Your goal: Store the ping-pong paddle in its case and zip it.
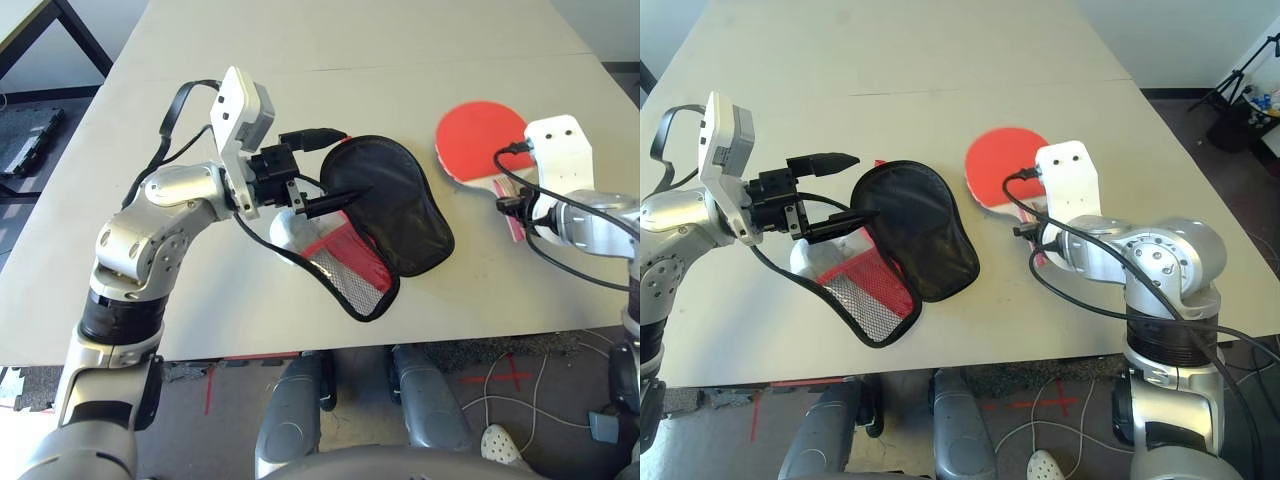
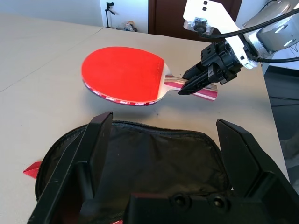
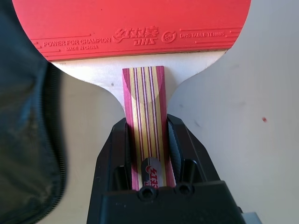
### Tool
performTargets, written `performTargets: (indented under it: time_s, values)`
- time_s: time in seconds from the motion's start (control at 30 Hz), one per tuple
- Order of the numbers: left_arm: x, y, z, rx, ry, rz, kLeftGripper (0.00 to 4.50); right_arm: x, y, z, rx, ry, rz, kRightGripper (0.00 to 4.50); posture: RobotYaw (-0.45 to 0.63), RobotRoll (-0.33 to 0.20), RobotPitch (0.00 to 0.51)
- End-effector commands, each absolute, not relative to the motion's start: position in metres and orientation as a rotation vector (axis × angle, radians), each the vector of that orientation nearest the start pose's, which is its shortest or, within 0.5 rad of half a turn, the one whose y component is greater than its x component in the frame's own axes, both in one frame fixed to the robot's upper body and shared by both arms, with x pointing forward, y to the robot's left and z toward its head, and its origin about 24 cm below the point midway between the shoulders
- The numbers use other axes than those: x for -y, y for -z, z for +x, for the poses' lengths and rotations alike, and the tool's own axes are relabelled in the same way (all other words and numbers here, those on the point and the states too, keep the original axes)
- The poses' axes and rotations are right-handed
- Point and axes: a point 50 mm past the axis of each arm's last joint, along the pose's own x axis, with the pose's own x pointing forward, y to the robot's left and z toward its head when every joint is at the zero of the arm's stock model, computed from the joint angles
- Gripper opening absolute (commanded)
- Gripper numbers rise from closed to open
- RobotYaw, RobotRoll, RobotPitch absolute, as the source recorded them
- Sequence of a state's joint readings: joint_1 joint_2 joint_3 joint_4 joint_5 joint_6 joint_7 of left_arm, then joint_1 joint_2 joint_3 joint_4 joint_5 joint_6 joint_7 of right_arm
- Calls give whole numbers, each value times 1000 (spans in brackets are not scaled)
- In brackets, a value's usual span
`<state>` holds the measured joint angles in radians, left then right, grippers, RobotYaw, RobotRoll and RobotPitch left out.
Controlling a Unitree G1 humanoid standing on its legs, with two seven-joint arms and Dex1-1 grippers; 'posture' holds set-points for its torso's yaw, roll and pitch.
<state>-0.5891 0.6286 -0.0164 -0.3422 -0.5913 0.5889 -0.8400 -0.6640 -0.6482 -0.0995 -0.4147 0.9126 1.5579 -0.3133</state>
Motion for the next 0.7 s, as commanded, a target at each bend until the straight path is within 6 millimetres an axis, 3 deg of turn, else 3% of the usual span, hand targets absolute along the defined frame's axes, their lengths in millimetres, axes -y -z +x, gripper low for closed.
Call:
performTargets:
  time_s: [0.03, 0.5, 0.7]
  values:
    - [-141, -227, 273, 163, 1149, 270, 4500, 172, -209, 275, -426, -244, -294, 1090, -106, 0, 228]
    - [-145, -221, 268, 139, 1126, 274, 4500, 112, -181, 280, -520, -419, -189, 1090, -59, 0, 236]
    - [-146, -220, 267, 132, 1119, 279, 4500, 104, -170, 280, -569, -431, -172, 1090, -51, 0, 241]
